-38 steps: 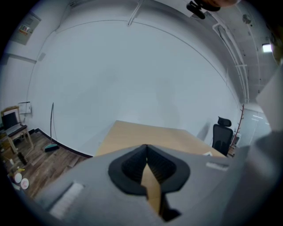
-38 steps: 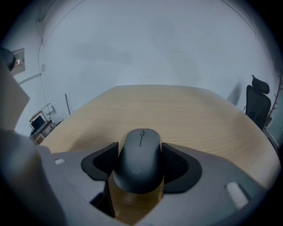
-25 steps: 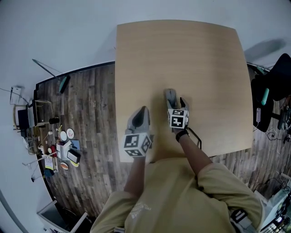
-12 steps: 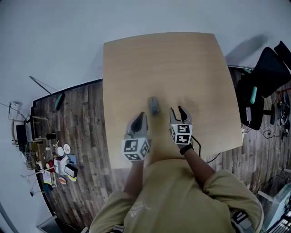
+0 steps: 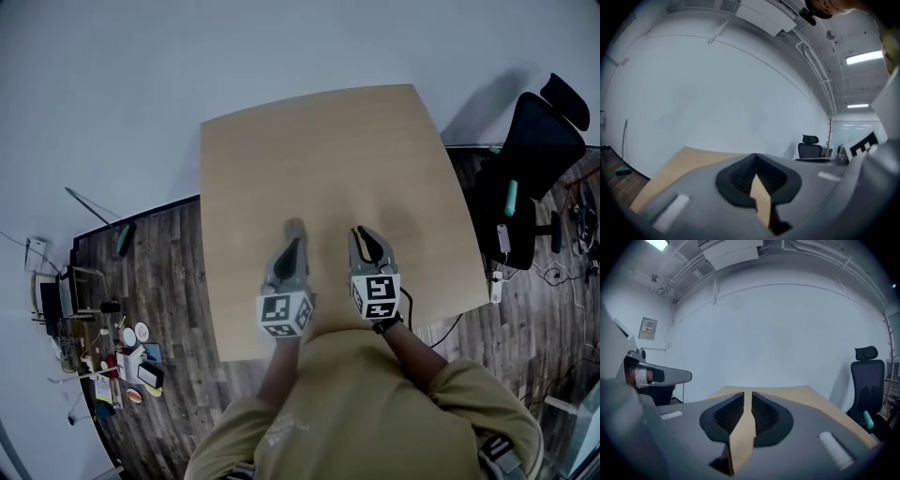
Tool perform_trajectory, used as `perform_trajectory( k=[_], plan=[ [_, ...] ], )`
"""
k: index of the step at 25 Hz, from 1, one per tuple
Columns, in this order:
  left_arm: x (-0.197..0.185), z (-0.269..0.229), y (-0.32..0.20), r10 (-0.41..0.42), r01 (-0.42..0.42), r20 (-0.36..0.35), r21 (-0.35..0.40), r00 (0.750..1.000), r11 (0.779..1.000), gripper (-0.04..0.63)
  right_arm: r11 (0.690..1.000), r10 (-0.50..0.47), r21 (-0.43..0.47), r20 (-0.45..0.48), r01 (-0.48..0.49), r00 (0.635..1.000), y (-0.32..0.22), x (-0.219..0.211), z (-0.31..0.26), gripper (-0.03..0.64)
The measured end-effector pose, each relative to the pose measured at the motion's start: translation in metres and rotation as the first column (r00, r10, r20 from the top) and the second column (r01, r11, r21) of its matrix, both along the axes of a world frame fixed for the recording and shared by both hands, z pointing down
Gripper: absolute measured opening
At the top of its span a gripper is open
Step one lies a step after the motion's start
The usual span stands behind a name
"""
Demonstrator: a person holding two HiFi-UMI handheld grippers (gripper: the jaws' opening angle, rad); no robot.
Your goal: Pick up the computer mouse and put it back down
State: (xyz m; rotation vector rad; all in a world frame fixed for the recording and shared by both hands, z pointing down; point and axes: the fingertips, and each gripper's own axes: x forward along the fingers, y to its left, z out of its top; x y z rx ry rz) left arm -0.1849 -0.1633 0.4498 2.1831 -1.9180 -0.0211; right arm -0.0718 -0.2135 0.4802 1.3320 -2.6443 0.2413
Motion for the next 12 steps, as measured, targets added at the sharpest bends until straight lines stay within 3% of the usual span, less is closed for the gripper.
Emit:
perform_trajectory(
  k=[4, 12],
  plan=[
    [0.019, -0.010, -0.008, 0.008, -0.009, 0.028, 0.023, 1.000, 1.000, 0.000, 0.999, -0.010, 0.048, 0.024, 0.009, 1.000, 0.000, 0.020, -0.023, 0.019],
    [0.034, -0.022, -0.014, -0.031, 0.027, 0.054, 0.065, 0.998, 0.998, 0.002, 0.995, -0.027, 0.093, -0.044, 0.031, 0.999, 0.002, 0.048, -0.039, 0.005]
  ],
)
